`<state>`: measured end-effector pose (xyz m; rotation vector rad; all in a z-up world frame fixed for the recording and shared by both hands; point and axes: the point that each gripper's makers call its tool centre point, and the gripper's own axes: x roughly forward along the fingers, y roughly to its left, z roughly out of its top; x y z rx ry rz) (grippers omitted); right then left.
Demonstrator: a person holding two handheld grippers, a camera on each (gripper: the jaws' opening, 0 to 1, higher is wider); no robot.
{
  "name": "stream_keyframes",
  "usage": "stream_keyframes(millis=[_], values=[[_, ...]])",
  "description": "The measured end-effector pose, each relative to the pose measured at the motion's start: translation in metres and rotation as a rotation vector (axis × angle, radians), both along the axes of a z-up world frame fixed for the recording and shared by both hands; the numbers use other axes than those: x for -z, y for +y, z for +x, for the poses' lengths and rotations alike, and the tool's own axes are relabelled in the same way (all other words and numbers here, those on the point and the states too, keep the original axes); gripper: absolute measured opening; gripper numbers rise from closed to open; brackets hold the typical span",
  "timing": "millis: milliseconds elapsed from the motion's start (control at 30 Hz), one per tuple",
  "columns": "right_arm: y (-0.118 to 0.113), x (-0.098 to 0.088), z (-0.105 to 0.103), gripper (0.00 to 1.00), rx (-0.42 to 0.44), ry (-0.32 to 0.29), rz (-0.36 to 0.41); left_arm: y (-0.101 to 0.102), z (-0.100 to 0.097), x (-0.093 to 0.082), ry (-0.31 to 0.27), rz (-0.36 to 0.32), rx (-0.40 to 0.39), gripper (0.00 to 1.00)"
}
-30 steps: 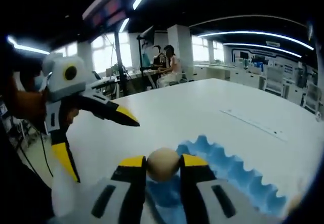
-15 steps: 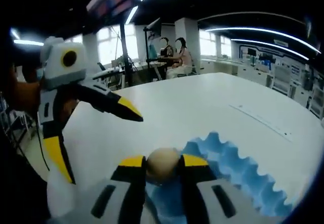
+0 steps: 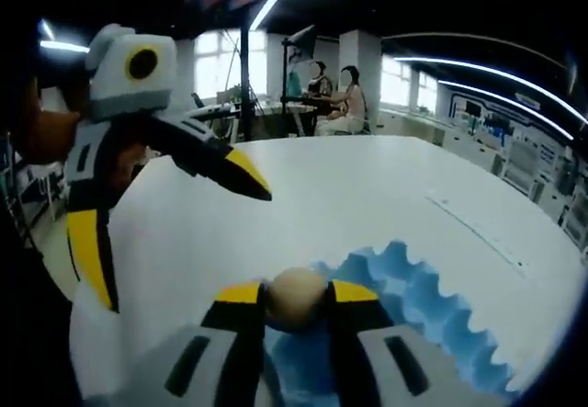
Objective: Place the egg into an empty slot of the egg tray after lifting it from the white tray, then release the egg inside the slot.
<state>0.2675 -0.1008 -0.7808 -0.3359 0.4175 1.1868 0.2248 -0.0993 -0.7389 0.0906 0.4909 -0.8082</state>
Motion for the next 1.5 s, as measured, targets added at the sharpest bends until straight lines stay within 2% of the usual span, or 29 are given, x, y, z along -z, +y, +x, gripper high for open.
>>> stream_keyframes(millis=[233, 333, 567, 667, 733, 967, 1033, 1200, 1233, 1300, 1367, 1433, 1500], values=[[0.000, 0.000, -0.001, 0.27, -0.020, -0.028, -0.007, 0.002, 0.001, -0.001, -0.005, 0.000, -0.005, 0.82], [0.000, 0.001, -0.003, 0.28, -0.070, -0.102, -0.032, 0.003, 0.001, -0.002, -0.007, 0.003, -0.004, 0.82], [-0.008, -0.004, -0.005, 0.31, -0.015, -0.056, 0.015, 0.004, 0.000, -0.004, -0.010, 0.006, -0.004, 0.82], [-0.018, -0.008, -0.007, 0.29, 0.017, -0.053, 0.022, 0.003, 0.000, -0.005, -0.013, 0.005, -0.002, 0.82], [-0.026, -0.013, -0.006, 0.29, 0.061, -0.046, 0.063, 0.003, -0.001, -0.006, -0.014, 0.004, 0.000, 0.82], [-0.055, -0.014, -0.005, 0.29, 0.151, -0.020, 0.086, -0.003, -0.003, -0.005, -0.014, 0.009, 0.020, 0.82], [-0.064, -0.019, -0.003, 0.29, 0.193, -0.016, 0.107, -0.004, -0.003, -0.006, -0.017, 0.009, 0.022, 0.82], [-0.097, -0.034, 0.004, 0.29, 0.294, -0.079, 0.124, -0.007, -0.003, -0.006, -0.017, 0.006, 0.027, 0.82], [-0.114, -0.037, 0.005, 0.29, 0.343, -0.085, 0.129, -0.008, -0.003, -0.006, -0.016, 0.007, 0.028, 0.82], [-0.127, -0.039, 0.006, 0.29, 0.378, -0.092, 0.133, -0.008, -0.003, -0.006, -0.015, 0.007, 0.029, 0.82], [-0.159, -0.040, 0.009, 0.29, 0.471, -0.092, 0.131, -0.010, -0.004, -0.006, -0.017, 0.004, 0.031, 0.82], [-0.178, -0.039, 0.010, 0.29, 0.525, -0.087, 0.140, -0.010, -0.004, -0.006, -0.020, 0.008, 0.034, 0.82], [-0.206, -0.037, 0.013, 0.29, 0.610, -0.097, 0.126, -0.011, -0.004, -0.006, -0.020, 0.006, 0.035, 0.82]])
